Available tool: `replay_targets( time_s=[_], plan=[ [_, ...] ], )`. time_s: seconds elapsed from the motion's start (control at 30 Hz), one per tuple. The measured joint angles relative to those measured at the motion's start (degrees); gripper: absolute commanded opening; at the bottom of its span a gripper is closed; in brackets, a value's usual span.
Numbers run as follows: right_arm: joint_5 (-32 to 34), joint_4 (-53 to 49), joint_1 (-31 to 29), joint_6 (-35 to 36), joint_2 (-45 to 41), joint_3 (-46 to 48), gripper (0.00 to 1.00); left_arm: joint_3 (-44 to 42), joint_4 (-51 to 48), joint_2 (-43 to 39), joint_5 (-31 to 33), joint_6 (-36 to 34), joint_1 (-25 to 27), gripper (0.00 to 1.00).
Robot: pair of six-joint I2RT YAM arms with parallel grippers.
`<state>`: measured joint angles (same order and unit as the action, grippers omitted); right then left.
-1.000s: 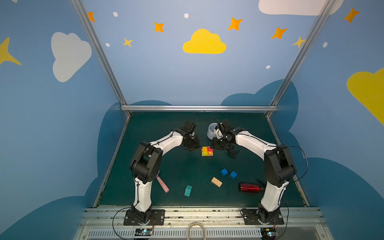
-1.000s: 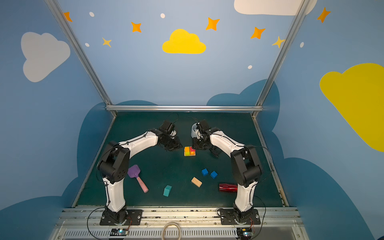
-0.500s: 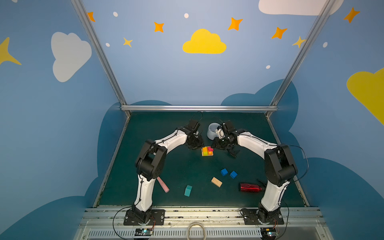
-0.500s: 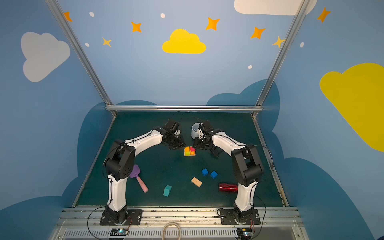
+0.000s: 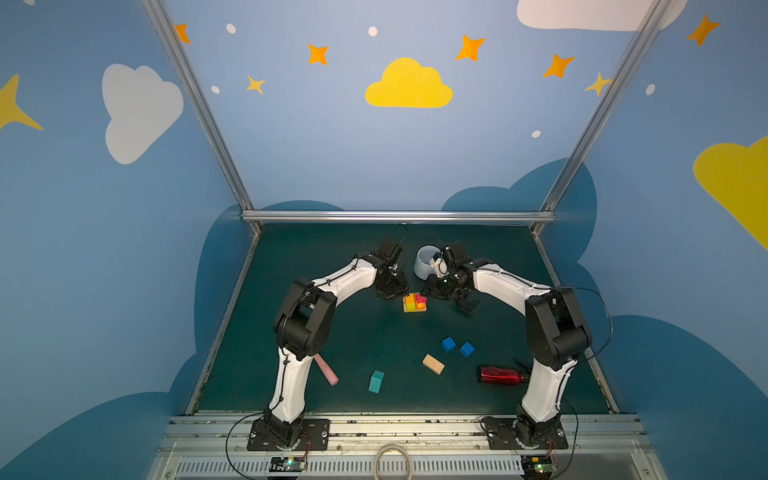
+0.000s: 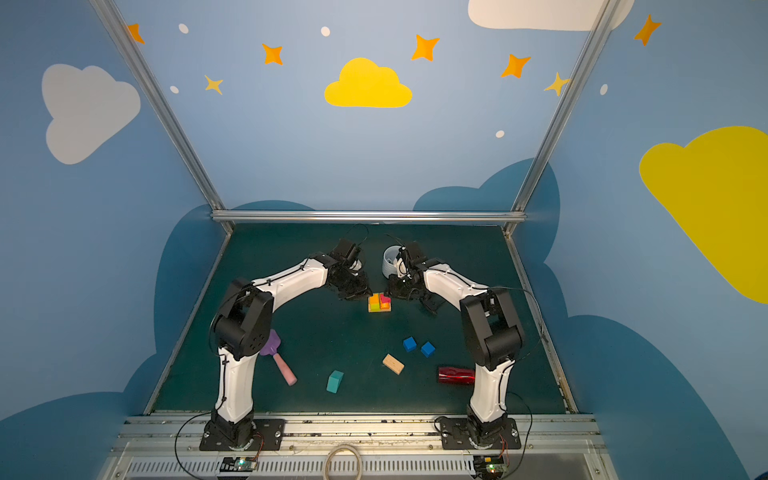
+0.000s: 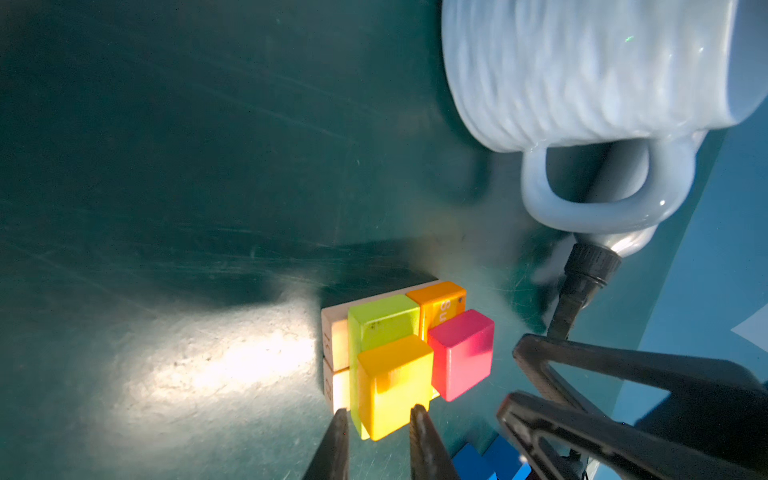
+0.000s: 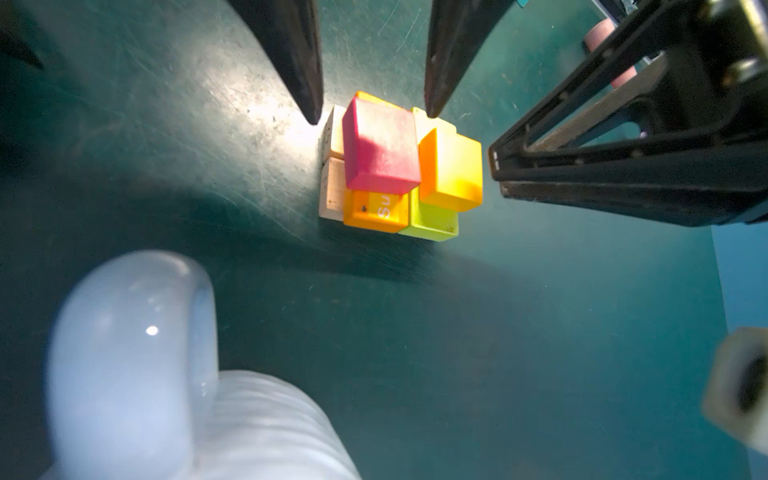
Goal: Build the wood block tower
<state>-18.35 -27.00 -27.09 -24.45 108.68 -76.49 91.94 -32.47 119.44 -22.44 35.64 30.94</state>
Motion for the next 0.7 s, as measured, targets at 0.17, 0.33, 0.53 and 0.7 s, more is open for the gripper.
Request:
replay_targets(
  time_s=[0.17,0.33,0.53,0.7],
  plan=[
    [-0.3,0.0,0.0,-0.2,0.5,0.0,0.38,0.9,-0.5,0.7,0.0,0.0,0.2,0.26],
    [-0.4,0.3,0.0,-0.3,0.5,0.0,0.37,1.0,-0.7,0.9,0.0,0.0,0.2,0.26],
    [-0.8,0.6,0.0,-0.5,1.0,0.0,0.35,1.0,-0.8,0.9,0.0,0.0,0.3,0.26],
    [-0.9,0.9,0.0,-0.8,1.6,0.0,0.33,1.0,-0.9,0.9,0.0,0.0,0.4,0.23]
  ],
)
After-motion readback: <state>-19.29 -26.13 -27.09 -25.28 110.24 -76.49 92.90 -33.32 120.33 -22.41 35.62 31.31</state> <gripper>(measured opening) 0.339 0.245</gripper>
